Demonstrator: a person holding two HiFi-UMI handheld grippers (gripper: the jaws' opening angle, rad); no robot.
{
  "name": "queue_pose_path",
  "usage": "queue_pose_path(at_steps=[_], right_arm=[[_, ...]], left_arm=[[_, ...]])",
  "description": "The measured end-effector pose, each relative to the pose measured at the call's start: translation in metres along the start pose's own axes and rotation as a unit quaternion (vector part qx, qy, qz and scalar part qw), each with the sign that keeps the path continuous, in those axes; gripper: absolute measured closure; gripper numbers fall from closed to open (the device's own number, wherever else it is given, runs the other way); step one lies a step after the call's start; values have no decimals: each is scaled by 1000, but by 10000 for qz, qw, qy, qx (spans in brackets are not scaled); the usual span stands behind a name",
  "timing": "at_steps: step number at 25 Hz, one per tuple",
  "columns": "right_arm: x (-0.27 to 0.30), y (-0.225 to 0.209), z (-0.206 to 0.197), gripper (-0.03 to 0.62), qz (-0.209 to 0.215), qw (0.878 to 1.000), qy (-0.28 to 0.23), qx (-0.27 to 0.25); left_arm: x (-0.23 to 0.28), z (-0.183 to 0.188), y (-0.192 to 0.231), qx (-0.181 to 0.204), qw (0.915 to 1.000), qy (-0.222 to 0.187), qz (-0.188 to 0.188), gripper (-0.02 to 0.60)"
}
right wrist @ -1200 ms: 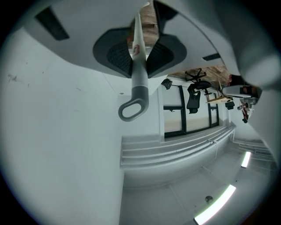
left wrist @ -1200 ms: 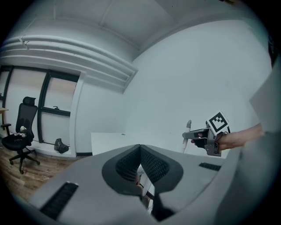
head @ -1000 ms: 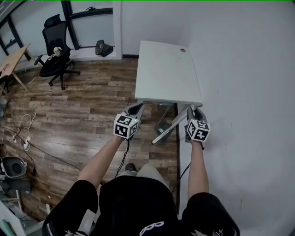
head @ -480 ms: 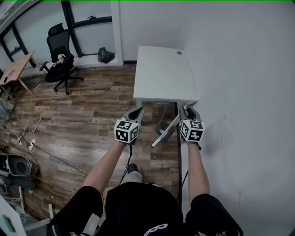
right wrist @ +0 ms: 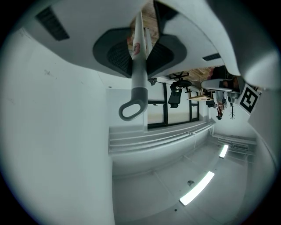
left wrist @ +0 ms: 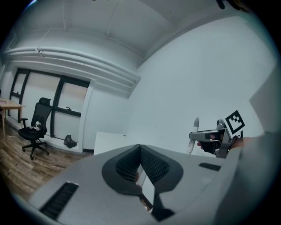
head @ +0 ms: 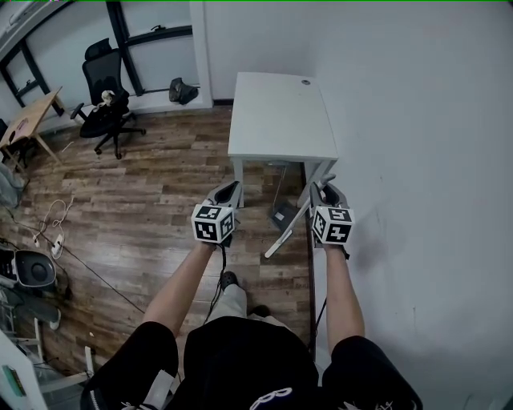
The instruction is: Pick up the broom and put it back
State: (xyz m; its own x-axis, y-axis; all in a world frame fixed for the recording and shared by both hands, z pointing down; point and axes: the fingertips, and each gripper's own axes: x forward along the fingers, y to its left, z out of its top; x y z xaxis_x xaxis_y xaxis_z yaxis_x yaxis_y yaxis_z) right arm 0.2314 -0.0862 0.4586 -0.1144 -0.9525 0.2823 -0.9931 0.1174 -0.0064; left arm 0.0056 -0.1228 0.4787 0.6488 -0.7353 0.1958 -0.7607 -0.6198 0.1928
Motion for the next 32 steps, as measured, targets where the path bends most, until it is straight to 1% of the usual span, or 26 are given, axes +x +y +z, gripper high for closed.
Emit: queue_pose_path(at_steps=[8,15,19,26,32], right_arm=[[-54,-9,-22,480,-73,9999,74,32],[-87,-13,-39,480,-91,9998,152,-30],[-94,-20,-48,480,-147,9998,139,35],[-102,-29,-61,480,-240,9994,214,119],[-90,-34,-72,480,-224,9992,323,121]], left_arm=[[-29,-12,-39,82,9999,-18,-86,574],[-47,-21,-64,186,9997,97,-134,575],[-45,-28,-73,291,9992,183,-224,574],[-38,-42,-86,305,9983,283,-409,574],[-23,-54,-86,181,9982,311,-485,574]])
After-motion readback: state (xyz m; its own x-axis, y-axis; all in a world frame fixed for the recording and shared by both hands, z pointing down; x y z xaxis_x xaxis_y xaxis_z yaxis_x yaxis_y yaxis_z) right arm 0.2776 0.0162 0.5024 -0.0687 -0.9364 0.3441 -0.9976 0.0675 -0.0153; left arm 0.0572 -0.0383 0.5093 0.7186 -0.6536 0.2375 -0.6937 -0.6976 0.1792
